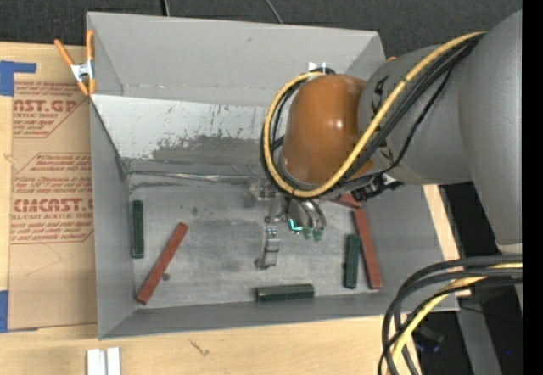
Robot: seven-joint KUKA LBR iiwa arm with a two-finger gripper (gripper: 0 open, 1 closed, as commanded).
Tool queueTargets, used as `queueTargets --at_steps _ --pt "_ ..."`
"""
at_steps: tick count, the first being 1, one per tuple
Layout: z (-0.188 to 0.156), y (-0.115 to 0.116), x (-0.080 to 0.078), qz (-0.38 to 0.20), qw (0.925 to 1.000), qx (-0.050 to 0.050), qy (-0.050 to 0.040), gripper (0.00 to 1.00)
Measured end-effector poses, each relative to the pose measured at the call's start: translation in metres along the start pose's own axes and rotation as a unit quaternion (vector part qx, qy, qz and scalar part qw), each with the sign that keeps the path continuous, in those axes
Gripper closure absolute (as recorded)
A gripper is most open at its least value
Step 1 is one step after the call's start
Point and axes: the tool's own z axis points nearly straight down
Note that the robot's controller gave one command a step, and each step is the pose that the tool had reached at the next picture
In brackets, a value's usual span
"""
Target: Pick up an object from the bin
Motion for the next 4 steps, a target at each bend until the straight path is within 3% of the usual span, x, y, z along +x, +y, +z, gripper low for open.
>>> queueTargets --at_steps 1,2,3,4 --pt "-0.004 0.0 -0.002 0.0 1.0 0.0 -0.0038 0.0" --pt "0.021 0.047 0.005 -0.055 0.9985 0.0 -0.0044 0.0" --pt "-0.003 0.096 0.008 -0.176 0.9844 0.001 -0.0034 0.0" --pt "0.024 0.116 -0.011 -0.166 0.9861 0.0 -0.0057 0.0"
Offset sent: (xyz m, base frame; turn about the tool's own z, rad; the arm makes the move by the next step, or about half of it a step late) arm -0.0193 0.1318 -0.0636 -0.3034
